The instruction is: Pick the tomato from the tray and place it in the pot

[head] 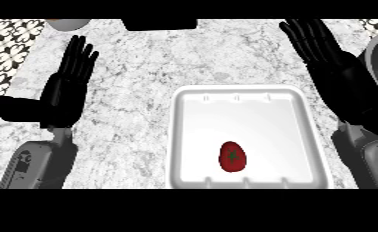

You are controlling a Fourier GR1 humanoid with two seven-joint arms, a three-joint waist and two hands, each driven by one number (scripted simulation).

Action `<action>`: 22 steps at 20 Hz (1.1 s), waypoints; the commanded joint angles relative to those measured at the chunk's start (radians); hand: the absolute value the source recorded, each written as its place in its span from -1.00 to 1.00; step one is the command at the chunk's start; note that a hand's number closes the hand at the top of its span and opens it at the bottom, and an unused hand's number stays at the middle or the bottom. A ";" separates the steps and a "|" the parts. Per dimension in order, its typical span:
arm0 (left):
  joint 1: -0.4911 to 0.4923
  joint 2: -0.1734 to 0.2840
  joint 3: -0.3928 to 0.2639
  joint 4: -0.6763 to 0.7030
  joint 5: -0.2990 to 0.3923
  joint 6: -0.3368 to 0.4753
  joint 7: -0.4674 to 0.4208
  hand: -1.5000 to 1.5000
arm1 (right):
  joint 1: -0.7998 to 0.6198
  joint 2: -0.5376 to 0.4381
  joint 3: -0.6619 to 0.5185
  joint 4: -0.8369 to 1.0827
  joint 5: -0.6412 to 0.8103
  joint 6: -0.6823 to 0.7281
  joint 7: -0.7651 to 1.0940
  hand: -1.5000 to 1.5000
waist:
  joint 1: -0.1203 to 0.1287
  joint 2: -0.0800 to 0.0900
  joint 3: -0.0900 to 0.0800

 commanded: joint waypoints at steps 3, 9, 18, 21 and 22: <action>-0.023 0.038 0.008 0.017 -0.067 0.019 -0.020 0.00 | -0.044 -0.043 -0.051 0.168 -0.204 0.277 -0.063 1.00 | 0.029 0.005 -0.040; -0.023 0.040 0.006 -0.005 -0.086 0.062 0.031 0.00 | 0.032 -0.205 -0.095 0.351 0.111 0.287 -0.231 -1.00 | 0.031 0.012 -0.037; -0.024 0.049 0.038 0.022 -0.086 0.045 0.036 0.00 | 0.119 -0.268 0.035 0.435 0.449 0.334 -0.814 -1.00 | 0.009 -0.003 -0.041; -0.052 0.046 0.025 0.030 -0.106 0.052 0.064 0.00 | 0.054 -0.305 0.061 0.367 0.495 0.311 -0.690 -1.00 | 0.007 -0.006 -0.042; -0.016 0.056 0.049 0.000 -0.076 0.023 0.032 0.00 | 0.088 -0.370 0.047 0.347 0.504 0.326 -0.704 -1.00 | 0.005 -0.008 -0.042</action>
